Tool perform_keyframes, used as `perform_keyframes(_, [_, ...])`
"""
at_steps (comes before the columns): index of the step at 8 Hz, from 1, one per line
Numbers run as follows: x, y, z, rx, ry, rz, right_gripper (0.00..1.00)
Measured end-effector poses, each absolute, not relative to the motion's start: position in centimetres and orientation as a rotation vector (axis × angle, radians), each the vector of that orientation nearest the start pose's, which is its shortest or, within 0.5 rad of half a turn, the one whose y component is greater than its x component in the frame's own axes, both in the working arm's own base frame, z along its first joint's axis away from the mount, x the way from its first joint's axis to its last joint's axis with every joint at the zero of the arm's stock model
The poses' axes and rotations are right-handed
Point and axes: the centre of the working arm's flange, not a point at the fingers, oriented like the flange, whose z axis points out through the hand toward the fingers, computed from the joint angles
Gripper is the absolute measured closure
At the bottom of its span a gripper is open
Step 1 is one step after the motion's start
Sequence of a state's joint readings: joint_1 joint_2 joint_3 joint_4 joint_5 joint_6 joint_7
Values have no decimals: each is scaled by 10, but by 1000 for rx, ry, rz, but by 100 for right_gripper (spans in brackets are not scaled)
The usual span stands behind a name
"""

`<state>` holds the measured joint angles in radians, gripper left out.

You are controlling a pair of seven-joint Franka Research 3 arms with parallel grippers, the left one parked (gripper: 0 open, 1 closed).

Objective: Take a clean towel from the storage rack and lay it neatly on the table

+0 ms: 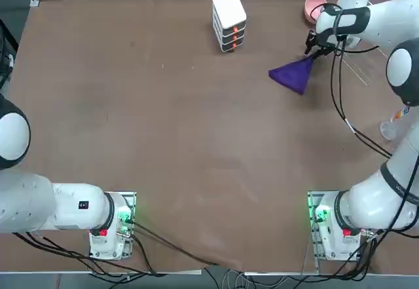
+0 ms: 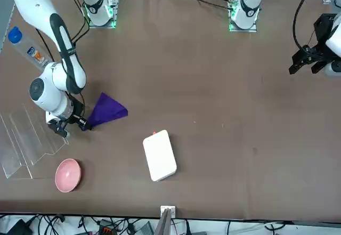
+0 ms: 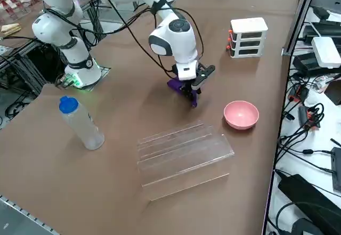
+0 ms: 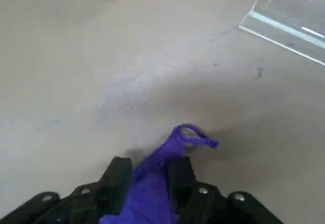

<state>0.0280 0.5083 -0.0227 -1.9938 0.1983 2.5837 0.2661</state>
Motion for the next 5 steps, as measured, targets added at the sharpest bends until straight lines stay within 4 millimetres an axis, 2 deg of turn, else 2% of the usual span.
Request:
perform_keyframes(1, [617,0,210,-2962,634,-100,55])
perform_keyframes(2, [617,0,209,-2963,634,-100,62])
perform_keyframes(5, [618,1,212,-2963,629,-107,92])
